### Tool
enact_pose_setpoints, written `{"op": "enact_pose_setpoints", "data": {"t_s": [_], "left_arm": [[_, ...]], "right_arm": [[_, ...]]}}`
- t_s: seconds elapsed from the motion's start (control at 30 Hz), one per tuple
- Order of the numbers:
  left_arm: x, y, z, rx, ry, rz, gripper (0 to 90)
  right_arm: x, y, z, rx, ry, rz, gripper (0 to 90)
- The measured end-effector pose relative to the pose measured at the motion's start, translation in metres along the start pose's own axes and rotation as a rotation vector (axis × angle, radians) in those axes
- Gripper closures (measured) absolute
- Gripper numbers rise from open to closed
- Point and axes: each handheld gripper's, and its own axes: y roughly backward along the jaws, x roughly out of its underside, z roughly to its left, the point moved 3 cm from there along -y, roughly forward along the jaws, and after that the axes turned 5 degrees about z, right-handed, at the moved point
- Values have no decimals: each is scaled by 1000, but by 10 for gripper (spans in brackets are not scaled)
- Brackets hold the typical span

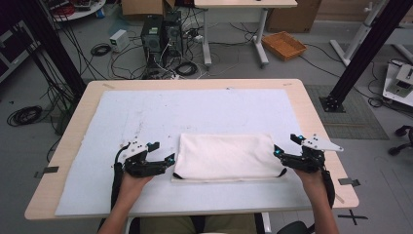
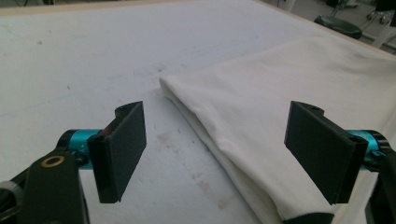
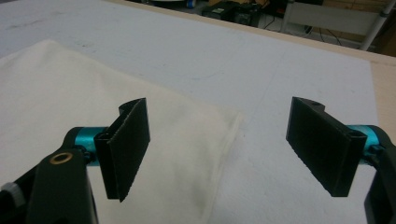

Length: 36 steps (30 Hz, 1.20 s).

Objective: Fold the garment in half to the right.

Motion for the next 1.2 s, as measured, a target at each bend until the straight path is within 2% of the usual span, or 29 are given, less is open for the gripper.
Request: {"op": "enact_pose_setpoints", "data": {"t_s": [0.07,0.1,0.13,0.27,0.3,0.33,0.5,0.57,0.67,0.7,0.73,0.77,0.83,0.93,0.97,1.0,1.03,1.17,1.2], "left_arm": [[3,-3,-3,-8,6,36,209],[3,-3,-3,-8,6,36,209],[5,-6,-5,-21,28,73,209],[10,-10,-10,-36,52,131,219],[10,-10,-10,-36,52,131,232],[11,-11,-12,-41,51,156,232],[16,-15,-15,-64,56,208,299],[18,-17,-18,-72,34,243,334],[18,-17,-22,-93,14,250,380],[19,-17,-26,-118,-11,261,380],[19,-17,-26,-118,-11,261,400],[20,-17,-32,-156,-44,273,422],[21,-15,-36,-167,-42,280,457],[21,-14,-40,-157,-61,280,581],[22,-14,-42,-149,-72,277,581],[22,-14,-44,-148,-83,277,669],[23,-14,-48,-143,-88,277,710],[24,-14,-47,-135,-69,261,716],[25,-13,-45,-120,-51,255,716]], "right_arm": [[-1,-3,1,-8,6,4,214],[-1,-3,1,-8,6,4,214],[-1,-5,2,-12,12,6,214],[-2,-10,3,-21,19,13,214],[-2,-10,3,-21,19,13,214],[-2,-10,3,-23,21,12,214],[-3,-12,6,-29,28,16,214],[-2,-12,6,-28,27,20,214],[-2,-13,6,-29,24,23,214],[-2,-12,5,-28,25,23,214],[-2,-12,5,-28,25,23,214],[-1,-12,4,-26,19,26,215],[-1,-13,4,-26,17,27,214],[-2,-14,6,-29,20,30,214],[-2,-14,6,-29,20,30,214],[-3,-16,8,-36,26,31,214],[-4,-17,9,-38,27,33,214],[-5,-19,13,-51,37,36,214],[-6,-19,14,-53,38,34,215]]}}
